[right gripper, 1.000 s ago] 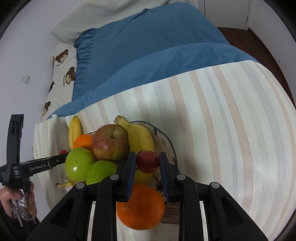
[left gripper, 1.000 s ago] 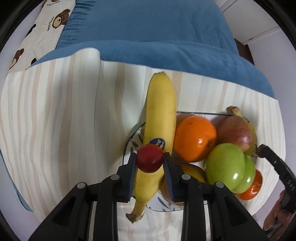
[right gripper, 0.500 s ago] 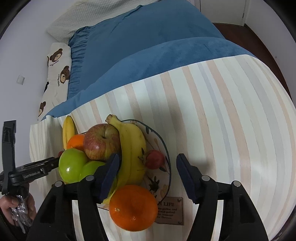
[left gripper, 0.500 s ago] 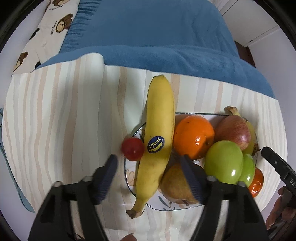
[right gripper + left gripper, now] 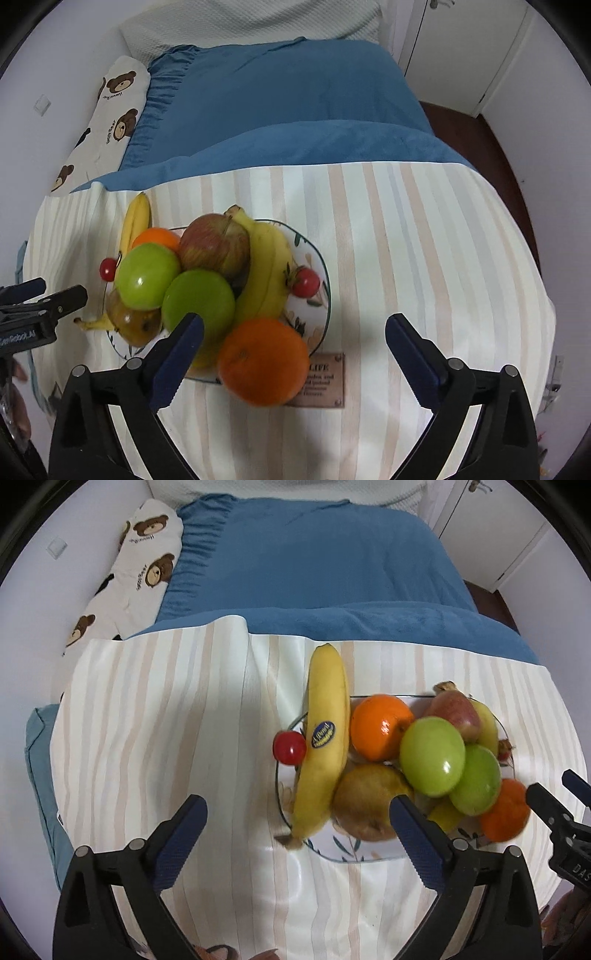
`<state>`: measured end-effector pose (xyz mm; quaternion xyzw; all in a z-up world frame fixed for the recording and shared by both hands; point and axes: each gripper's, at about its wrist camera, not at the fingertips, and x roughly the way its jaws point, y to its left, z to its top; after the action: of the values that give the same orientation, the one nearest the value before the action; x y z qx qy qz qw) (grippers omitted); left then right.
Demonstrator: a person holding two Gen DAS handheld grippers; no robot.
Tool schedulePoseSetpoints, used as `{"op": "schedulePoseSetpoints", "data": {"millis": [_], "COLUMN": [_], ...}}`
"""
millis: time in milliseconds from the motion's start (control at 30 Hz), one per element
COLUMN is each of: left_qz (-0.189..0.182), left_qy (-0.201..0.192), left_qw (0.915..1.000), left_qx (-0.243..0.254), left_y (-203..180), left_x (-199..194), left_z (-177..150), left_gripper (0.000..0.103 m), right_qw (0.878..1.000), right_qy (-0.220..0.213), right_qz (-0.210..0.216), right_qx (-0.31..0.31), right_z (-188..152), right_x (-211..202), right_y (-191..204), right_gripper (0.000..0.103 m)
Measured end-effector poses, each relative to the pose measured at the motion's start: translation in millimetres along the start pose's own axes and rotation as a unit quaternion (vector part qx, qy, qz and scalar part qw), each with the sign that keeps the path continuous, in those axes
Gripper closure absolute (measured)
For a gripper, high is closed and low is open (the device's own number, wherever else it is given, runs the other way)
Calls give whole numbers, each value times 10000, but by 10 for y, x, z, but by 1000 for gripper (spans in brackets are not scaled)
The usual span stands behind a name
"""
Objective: Organize fruits
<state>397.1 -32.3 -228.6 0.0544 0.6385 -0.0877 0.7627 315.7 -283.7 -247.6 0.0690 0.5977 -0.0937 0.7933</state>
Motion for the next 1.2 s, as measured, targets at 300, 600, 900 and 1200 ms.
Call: {"op": "schedulePoseSetpoints", "data": {"millis": [300, 600, 900, 1200], "left_qz": [64, -7, -73, -17], "left_qy": [-314, -956, -1634, -2288], "left_qw": [9995, 9954, 9865, 9735], "left_qx": [2, -31, -14, 35], "left_y": [-45, -120, -179, -191], "left_x": [-265, -935, -1706, -2432], "left_z": [-283, -653, -1378, -2111], "left_gripper": [2, 2, 2, 2], "right_qw": [9996, 9962, 9861, 9712], "right_qy": [-196, -827, -1642, -2370], "right_qz": [-97, -197, -259, -208], "right_qx": [174, 183, 69, -79], "right_z": [-235, -502, -1100, -1885], "right_x": [-242, -889, -1841, -2834], "right_y": [-10, 13, 89, 167], "right_gripper": [2, 2, 2, 2]}}
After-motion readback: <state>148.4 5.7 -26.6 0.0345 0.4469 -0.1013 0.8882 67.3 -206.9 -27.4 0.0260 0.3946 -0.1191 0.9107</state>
